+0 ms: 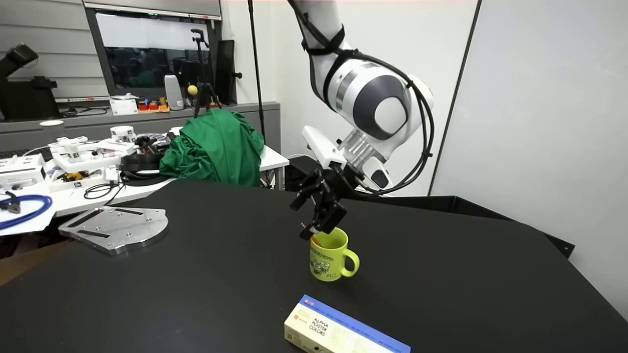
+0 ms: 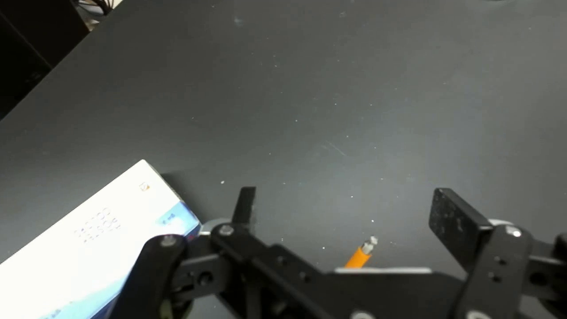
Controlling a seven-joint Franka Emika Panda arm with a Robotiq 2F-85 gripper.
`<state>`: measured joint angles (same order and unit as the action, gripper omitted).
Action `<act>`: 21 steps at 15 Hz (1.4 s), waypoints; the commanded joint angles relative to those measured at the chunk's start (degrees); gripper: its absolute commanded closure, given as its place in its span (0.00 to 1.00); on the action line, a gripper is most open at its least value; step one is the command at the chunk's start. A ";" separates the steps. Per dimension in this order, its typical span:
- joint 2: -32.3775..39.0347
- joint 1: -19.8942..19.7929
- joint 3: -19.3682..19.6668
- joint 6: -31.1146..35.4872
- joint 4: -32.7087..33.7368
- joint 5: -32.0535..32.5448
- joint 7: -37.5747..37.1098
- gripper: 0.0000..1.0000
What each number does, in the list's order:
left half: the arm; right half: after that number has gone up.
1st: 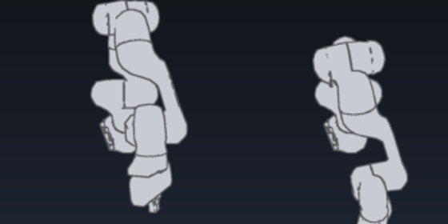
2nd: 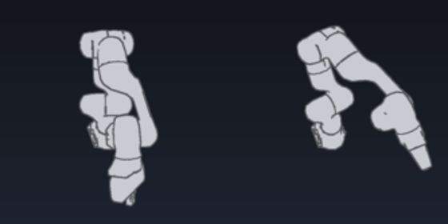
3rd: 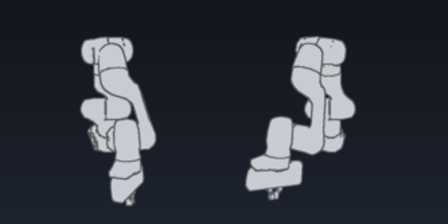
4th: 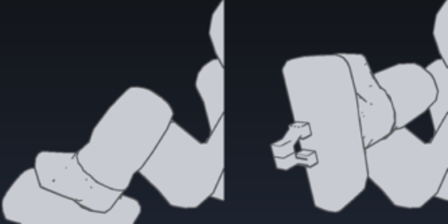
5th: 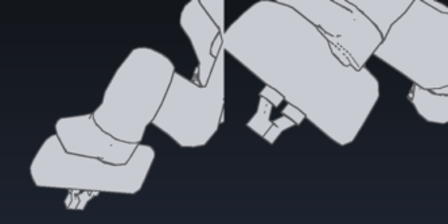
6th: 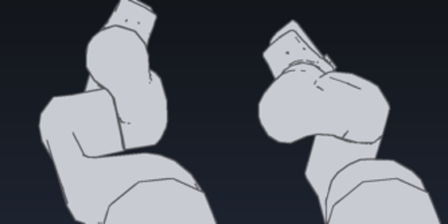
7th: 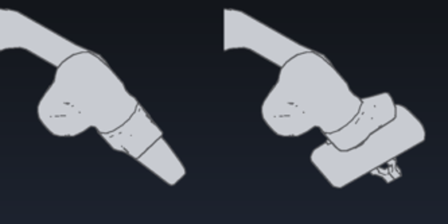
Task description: Take the pen out of the mug and put it on the table
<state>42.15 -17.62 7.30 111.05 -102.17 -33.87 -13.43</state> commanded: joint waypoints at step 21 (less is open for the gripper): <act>13.66 -2.01 3.33 -9.31 16.94 -14.61 -21.81 0.00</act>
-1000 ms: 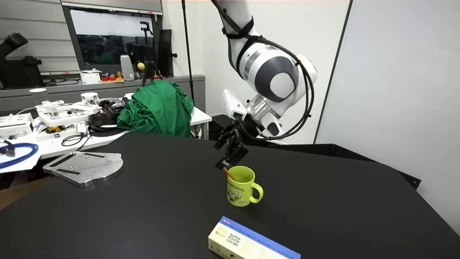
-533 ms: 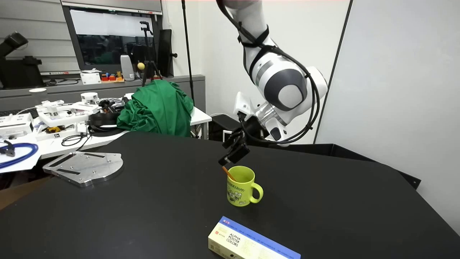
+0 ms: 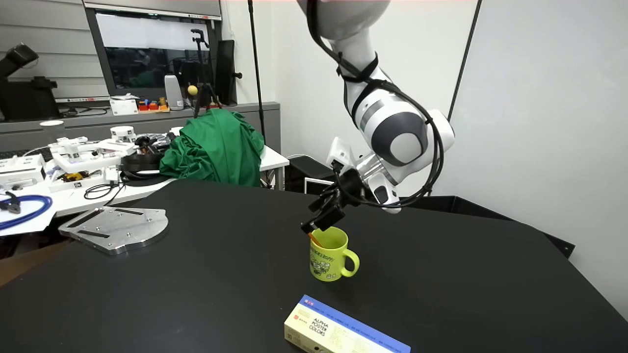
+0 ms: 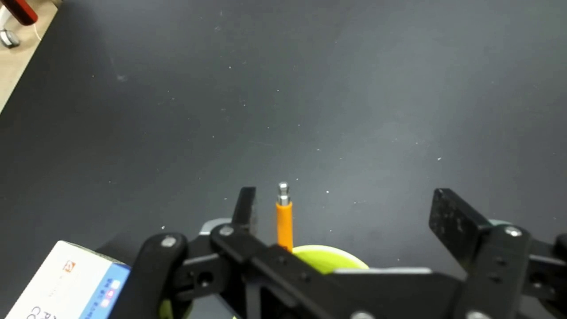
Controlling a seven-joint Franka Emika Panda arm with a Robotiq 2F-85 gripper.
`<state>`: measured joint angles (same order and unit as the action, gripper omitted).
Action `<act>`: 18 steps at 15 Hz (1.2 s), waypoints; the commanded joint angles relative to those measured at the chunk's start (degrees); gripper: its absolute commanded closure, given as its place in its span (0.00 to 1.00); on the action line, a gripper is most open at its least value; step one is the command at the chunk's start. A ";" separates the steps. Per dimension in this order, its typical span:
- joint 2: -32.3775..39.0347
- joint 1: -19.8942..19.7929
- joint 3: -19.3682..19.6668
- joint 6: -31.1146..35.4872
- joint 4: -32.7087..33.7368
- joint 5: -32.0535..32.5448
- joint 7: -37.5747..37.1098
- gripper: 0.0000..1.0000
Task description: Take the pen out of the mug and put it on the table
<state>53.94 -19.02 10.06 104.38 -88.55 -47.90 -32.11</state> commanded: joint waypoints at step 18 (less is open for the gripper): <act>2.71 0.78 0.91 -3.09 2.99 -0.22 -2.42 1.00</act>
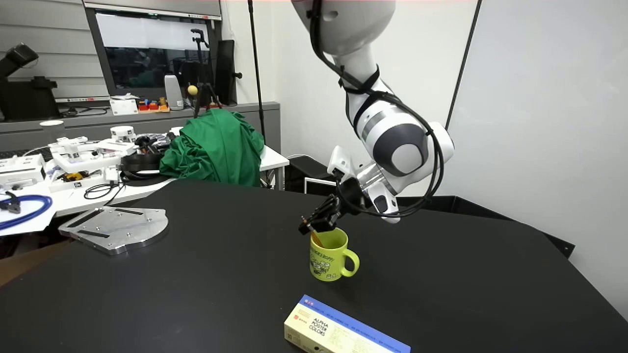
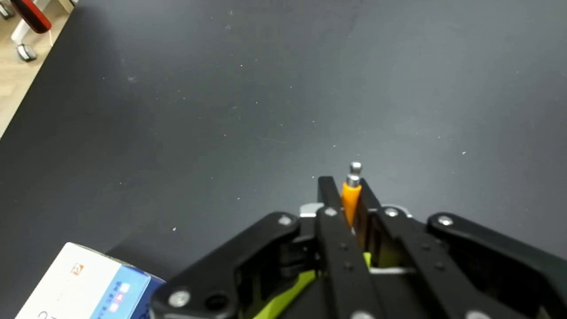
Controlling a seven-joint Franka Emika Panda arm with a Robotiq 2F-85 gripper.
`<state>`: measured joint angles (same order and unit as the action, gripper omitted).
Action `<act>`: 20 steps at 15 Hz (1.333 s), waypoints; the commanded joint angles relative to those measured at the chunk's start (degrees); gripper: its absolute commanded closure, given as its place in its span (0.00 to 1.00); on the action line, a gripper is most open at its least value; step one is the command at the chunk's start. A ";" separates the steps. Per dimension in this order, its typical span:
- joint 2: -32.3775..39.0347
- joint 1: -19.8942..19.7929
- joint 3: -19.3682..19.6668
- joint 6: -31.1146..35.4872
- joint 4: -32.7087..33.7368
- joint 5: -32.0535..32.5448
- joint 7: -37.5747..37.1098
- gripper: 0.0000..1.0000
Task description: Take the pen out of the mug and put it on the table
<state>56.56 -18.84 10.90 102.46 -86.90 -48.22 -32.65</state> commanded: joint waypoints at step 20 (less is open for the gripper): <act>-14.03 8.56 -0.44 -6.35 -8.94 3.36 1.02 0.97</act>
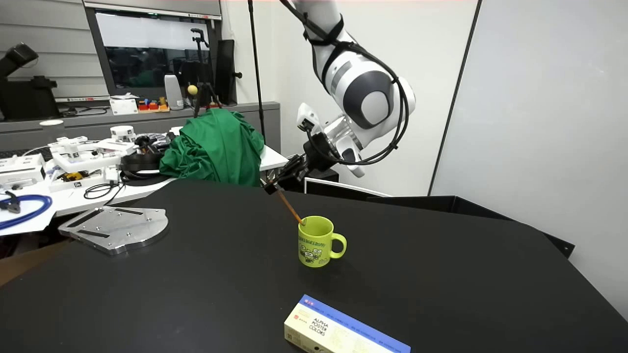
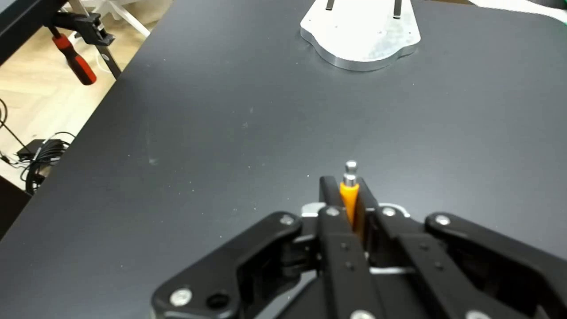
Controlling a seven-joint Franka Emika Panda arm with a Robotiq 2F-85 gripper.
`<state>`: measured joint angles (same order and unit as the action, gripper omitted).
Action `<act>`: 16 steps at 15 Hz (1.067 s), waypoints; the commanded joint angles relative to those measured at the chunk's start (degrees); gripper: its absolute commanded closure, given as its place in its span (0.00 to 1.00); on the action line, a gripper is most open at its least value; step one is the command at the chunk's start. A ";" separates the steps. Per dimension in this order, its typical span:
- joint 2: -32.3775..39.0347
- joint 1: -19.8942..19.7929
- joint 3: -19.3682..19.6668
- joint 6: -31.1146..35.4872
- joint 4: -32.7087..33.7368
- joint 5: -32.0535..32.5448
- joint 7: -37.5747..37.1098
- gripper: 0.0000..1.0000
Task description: Take the pen out of the mug and put it on the table
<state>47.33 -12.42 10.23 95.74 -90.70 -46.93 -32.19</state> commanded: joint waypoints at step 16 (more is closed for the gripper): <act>-4.82 14.18 -6.90 41.90 -23.78 23.78 16.20 0.97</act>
<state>42.96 2.48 5.60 129.43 -110.93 -24.06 -19.23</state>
